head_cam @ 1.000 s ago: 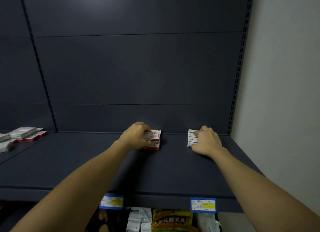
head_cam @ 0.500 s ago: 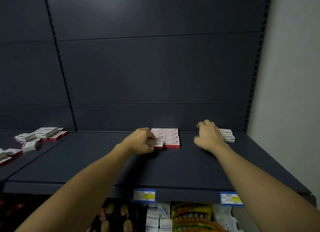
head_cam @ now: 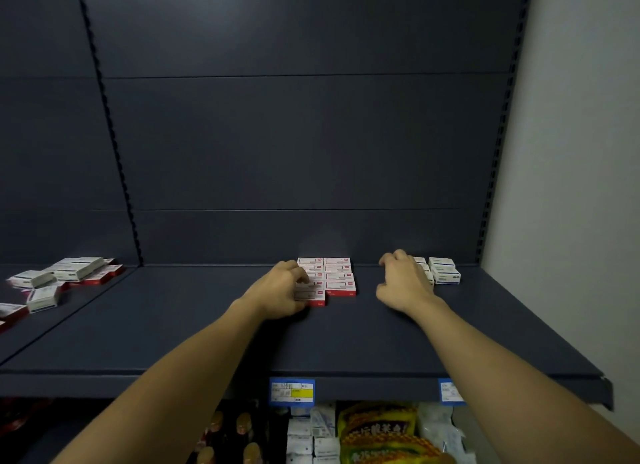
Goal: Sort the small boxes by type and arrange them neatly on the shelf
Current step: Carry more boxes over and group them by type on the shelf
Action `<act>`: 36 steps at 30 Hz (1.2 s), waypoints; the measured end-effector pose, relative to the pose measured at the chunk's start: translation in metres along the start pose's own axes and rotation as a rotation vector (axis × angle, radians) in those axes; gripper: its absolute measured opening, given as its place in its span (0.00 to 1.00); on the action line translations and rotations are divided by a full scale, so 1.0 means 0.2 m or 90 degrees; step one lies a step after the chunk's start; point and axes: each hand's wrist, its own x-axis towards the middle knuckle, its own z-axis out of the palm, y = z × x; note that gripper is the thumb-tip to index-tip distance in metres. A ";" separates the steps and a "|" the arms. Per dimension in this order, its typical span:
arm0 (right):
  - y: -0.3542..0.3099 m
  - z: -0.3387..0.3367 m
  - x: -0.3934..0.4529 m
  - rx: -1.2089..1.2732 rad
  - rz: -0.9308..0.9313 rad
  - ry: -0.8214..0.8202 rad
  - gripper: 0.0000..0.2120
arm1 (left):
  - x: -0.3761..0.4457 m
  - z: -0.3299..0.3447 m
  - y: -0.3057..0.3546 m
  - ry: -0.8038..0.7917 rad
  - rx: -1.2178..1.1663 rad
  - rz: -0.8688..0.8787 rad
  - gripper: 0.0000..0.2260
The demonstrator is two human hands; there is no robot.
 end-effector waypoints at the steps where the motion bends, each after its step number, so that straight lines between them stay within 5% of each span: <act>1: 0.00 0.00 0.00 -0.001 -0.001 0.000 0.25 | 0.00 0.00 0.00 -0.003 -0.002 -0.009 0.24; 14: -0.01 0.01 0.06 -0.008 -0.054 -0.023 0.24 | -0.03 -0.02 -0.05 0.011 -0.018 -0.075 0.22; 20: -0.12 0.04 0.13 -0.037 -0.120 -0.040 0.18 | -0.13 -0.11 -0.13 0.048 0.036 -0.198 0.18; 28: -0.55 0.18 0.13 0.003 -0.251 0.001 0.14 | -0.45 -0.24 -0.33 0.099 0.102 -0.365 0.14; 36: -1.12 0.28 0.03 0.009 -0.334 -0.057 0.19 | -0.84 -0.49 -0.60 0.098 0.121 -0.406 0.18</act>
